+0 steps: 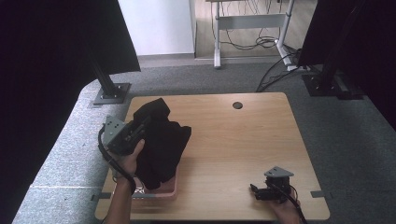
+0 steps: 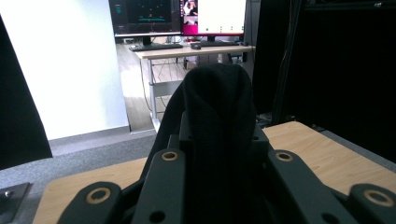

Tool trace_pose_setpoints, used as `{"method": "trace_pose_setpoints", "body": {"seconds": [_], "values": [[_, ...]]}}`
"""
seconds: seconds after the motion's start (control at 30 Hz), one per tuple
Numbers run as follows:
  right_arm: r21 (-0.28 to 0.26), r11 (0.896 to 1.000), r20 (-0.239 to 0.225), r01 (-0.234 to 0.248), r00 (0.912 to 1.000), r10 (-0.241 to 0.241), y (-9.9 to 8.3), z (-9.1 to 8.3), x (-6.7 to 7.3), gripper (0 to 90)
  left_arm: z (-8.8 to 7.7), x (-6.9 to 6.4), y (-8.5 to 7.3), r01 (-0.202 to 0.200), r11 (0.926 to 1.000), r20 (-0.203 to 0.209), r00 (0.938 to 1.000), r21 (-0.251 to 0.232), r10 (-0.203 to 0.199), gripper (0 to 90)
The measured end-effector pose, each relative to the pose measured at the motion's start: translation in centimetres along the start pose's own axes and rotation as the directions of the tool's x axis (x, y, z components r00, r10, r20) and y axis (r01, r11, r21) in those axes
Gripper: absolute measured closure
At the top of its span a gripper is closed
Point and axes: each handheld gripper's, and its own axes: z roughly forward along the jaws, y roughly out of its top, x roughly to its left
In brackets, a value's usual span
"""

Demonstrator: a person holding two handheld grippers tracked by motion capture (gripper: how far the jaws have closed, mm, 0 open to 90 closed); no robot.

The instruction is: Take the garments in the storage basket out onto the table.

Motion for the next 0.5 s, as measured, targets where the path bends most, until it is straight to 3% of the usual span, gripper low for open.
{"method": "trace_pose_setpoints", "body": {"seconds": [0.5], "values": [[0.0, 1.0, 0.0, 0.0, 1.0, 0.0, 0.0, 0.0, 0.0, 3.8, 0.66, -0.72, 0.7, 0.001, 1.0, 0.012, 0.9999, -0.003, -0.001, 75.6]]}}
